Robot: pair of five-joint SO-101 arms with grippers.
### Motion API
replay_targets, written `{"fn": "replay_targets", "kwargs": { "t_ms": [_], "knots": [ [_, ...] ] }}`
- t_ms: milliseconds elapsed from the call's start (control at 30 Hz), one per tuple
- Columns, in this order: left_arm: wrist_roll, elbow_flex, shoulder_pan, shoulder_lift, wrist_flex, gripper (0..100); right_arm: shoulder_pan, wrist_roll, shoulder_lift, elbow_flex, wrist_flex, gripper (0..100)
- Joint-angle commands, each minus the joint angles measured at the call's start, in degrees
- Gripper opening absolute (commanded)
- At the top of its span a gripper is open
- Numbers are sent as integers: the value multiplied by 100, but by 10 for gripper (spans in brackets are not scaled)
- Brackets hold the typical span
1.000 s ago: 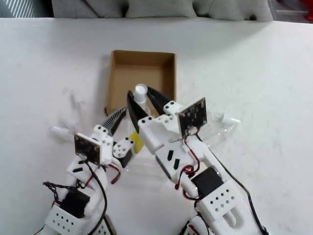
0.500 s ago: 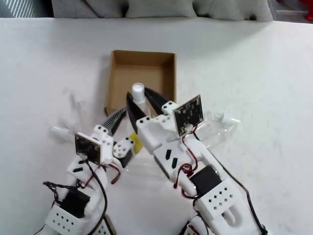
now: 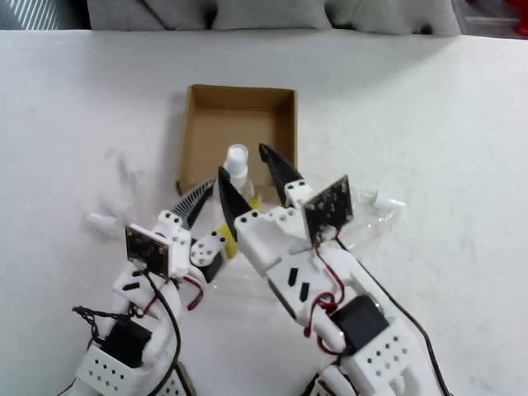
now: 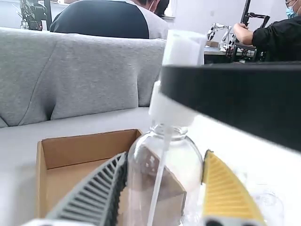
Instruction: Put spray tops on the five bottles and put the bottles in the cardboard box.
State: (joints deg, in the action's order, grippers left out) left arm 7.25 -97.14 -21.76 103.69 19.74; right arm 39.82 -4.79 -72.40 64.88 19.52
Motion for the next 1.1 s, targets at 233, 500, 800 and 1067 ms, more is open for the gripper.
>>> {"fn": "replay_targets", "kwargs": {
  "t_ms": [233, 500, 800, 1067],
  "knots": [
    [-53, 18, -22, 92, -35, 124, -321, 26, -1437, -598, 1253, 208],
    [-18, 18, 576, 92, -695, 124, -1859, 18, -1473, -202, 1631, 7],
    [-53, 44, 875, 92, -1899, 124, -2475, 18, -1525, 993, 1631, 51],
    [-53, 835, 884, 57, -1916, 124, -2932, 18, -1534, 1582, 1622, 51]
  ]
}}
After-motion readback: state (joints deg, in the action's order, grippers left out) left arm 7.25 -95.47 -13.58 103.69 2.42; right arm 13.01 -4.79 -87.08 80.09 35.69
